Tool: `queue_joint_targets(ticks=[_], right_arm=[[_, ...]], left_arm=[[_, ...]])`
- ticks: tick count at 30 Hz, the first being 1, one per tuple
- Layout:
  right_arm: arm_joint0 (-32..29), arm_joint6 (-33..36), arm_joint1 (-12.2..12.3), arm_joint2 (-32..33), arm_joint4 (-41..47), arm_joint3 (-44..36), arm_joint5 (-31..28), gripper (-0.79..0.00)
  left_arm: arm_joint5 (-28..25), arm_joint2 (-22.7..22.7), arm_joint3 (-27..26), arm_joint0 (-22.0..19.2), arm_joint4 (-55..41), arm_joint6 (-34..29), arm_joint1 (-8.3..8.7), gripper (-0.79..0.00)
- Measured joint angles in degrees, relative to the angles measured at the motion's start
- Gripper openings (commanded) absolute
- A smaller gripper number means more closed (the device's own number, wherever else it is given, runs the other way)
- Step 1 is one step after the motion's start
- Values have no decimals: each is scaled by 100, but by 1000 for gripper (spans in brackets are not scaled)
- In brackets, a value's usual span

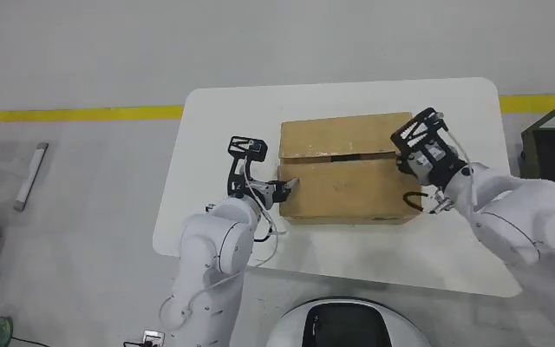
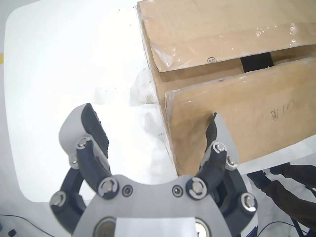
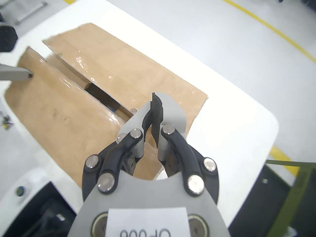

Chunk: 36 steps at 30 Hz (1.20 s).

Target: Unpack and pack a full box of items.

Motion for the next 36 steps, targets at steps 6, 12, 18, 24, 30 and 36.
queue_joint_targets(ticks=[6,12,18,24,30,36], right_arm=[[-119,-530,-100,-704,-1393,274,280,-785],[-42,-768,-218,-557,-539,335,767,-785],[-54,-810,-261,-390,231,290,1019,-785],[-124,-915,-260,-356,192,271,909,-785],[-619,-1969,-280,45,595,156,751,-785],[-643,-2945,-393,-76,1319,756,659,-785]], left_arm=[[75,28,39,14,-16,37,14,0],[151,19,23,46,-28,68,30,0],[188,37,12,74,-50,88,46,0],[244,-12,-20,112,-43,132,66,0],[222,-24,5,113,-83,157,85,0],[165,21,60,66,-112,131,101,0]])
